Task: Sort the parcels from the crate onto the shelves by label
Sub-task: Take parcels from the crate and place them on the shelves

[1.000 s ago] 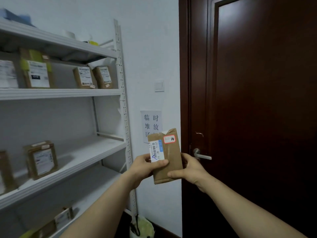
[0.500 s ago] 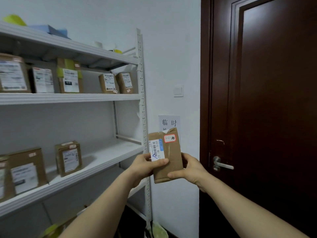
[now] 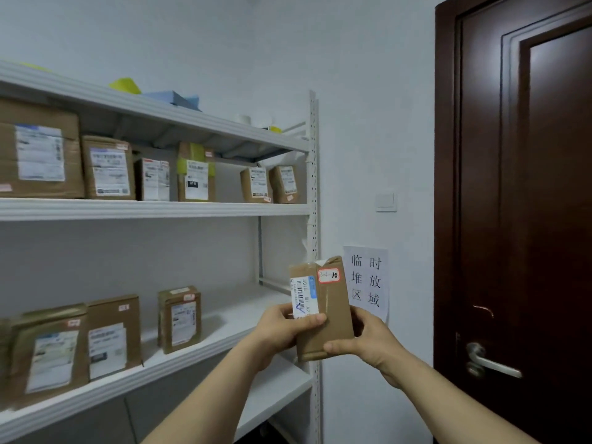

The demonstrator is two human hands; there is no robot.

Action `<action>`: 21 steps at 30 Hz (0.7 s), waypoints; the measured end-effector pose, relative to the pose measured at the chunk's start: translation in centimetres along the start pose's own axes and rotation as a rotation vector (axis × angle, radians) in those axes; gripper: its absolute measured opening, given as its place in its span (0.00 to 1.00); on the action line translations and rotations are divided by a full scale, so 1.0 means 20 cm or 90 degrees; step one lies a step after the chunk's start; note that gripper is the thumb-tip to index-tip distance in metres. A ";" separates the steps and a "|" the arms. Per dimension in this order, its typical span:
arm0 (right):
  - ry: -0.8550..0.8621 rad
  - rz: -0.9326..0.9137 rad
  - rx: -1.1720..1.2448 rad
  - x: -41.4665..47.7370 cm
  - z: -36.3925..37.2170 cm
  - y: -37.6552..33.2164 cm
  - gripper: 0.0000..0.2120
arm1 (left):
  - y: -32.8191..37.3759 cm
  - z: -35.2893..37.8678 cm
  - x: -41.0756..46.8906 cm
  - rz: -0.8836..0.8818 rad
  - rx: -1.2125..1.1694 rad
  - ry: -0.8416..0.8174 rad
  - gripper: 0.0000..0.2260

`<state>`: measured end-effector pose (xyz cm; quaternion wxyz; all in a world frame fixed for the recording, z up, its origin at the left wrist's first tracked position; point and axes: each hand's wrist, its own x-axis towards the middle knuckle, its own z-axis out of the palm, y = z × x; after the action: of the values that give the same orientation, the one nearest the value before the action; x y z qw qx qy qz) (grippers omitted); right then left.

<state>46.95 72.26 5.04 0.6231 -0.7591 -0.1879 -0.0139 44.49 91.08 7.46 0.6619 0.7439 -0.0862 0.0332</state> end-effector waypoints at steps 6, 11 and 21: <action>-0.009 -0.028 0.025 0.20 0.16 -0.02 0.38 | 0.03 -0.19 0.09 0.005 0.027 0.035 0.08; -0.004 -0.033 0.034 0.35 0.22 0.04 0.35 | -0.01 -0.26 0.21 0.003 0.025 0.052 0.08; -0.064 -0.026 0.005 0.71 0.14 0.23 0.36 | -0.18 -0.21 0.59 -0.030 0.009 0.159 0.21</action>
<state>61.02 78.12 3.69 0.6154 -0.7524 -0.2345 0.0126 56.96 94.56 6.30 0.6629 0.7404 0.0150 0.1106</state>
